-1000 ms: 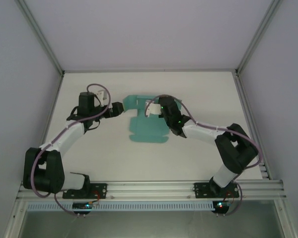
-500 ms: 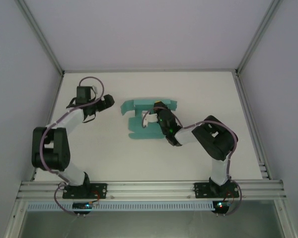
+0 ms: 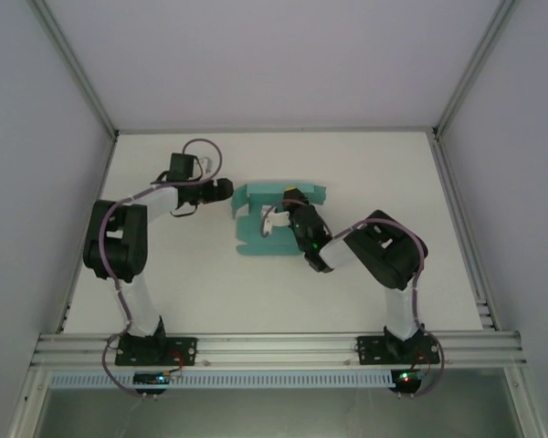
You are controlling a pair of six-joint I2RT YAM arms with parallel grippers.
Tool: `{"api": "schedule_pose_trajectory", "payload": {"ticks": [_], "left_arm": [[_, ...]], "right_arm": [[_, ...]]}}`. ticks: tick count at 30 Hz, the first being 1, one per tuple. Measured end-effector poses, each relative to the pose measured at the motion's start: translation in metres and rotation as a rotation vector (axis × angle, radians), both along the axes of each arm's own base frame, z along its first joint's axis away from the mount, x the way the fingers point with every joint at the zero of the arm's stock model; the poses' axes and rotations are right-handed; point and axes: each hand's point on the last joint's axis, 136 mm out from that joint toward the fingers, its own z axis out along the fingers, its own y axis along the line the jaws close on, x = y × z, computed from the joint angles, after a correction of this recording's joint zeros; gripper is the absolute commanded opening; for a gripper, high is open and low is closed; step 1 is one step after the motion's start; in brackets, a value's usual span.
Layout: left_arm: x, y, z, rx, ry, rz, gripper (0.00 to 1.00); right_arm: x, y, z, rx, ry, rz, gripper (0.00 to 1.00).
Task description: Assemble paper box
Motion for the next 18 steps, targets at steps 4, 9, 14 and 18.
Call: {"api": "schedule_pose_trajectory", "payload": {"ticks": [4, 9, 14, 18], "left_arm": [[-0.007, -0.023, 0.002, -0.003, -0.026, -0.077, 0.75], [-0.023, -0.034, -0.006, -0.004, -0.042, -0.118, 0.69], [-0.037, -0.038, -0.010, -0.003, -0.049, -0.134, 0.68], [-0.040, -0.029, -0.010, 0.045, -0.042, -0.099, 0.68]], "right_arm": [[0.001, -0.003, -0.001, -0.002, 0.002, -0.013, 0.00], [0.003, -0.007, -0.005, -0.016, 0.016, -0.032, 0.00], [0.003, -0.008, -0.006, -0.023, 0.022, -0.040, 0.00], [0.003, -0.009, -0.006, -0.022, 0.024, -0.046, 0.00]]}}
